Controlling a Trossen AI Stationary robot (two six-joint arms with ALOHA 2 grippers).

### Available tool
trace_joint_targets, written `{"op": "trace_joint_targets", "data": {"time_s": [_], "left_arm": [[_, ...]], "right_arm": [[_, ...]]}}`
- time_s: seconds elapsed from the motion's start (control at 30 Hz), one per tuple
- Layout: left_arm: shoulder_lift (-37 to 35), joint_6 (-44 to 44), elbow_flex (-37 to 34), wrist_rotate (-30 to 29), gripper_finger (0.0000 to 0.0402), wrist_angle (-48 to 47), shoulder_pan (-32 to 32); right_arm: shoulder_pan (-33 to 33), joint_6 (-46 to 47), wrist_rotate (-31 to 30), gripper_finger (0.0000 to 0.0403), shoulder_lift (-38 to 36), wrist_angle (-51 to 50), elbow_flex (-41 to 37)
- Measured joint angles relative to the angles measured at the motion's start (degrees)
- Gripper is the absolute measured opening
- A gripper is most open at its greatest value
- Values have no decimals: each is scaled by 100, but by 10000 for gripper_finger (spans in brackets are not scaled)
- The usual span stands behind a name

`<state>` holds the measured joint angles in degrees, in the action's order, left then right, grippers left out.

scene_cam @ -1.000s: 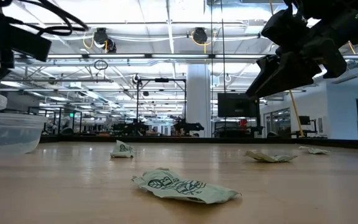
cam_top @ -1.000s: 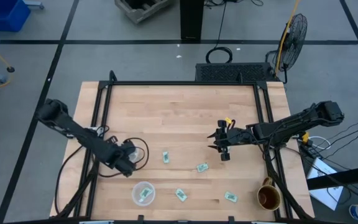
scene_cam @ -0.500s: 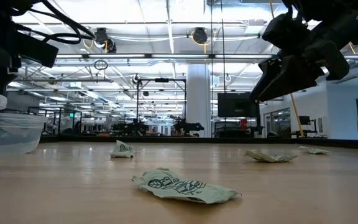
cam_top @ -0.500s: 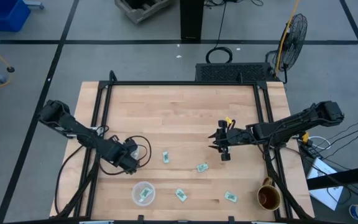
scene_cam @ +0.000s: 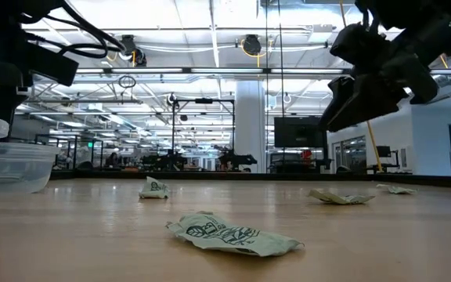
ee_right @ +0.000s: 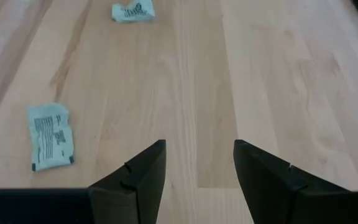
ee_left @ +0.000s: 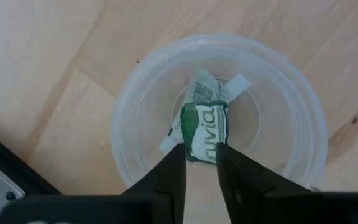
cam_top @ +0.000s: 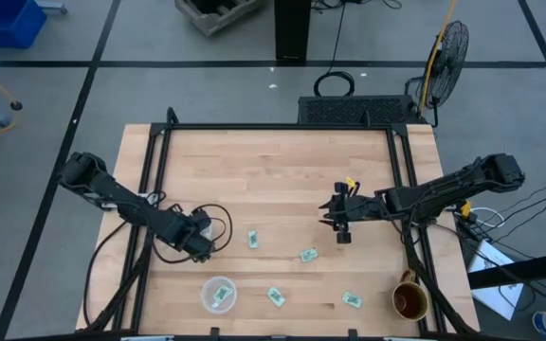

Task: Pick and place Stevia / Truvia into bins
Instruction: Put the stevia packet into the bottom container

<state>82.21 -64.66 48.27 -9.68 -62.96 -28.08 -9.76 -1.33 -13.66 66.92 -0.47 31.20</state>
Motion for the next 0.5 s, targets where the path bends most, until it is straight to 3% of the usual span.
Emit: {"op": "trace_joint_targets", "data": {"time_s": [0.13, 0.37, 0.5], "left_arm": [[-5, 38, 0, 221, 110, 0, 4], [-66, -20, 26, 1417, 111, -40, 311], [-63, 156, 173, 1374, 111, -52, 582]], "right_arm": [[0, 285, -113, 183, 2, -369, 1], [91, 1534, -604, 183, 2, -1742, 0], [116, 2356, -587, 183, 2, -2467, 0]]}}
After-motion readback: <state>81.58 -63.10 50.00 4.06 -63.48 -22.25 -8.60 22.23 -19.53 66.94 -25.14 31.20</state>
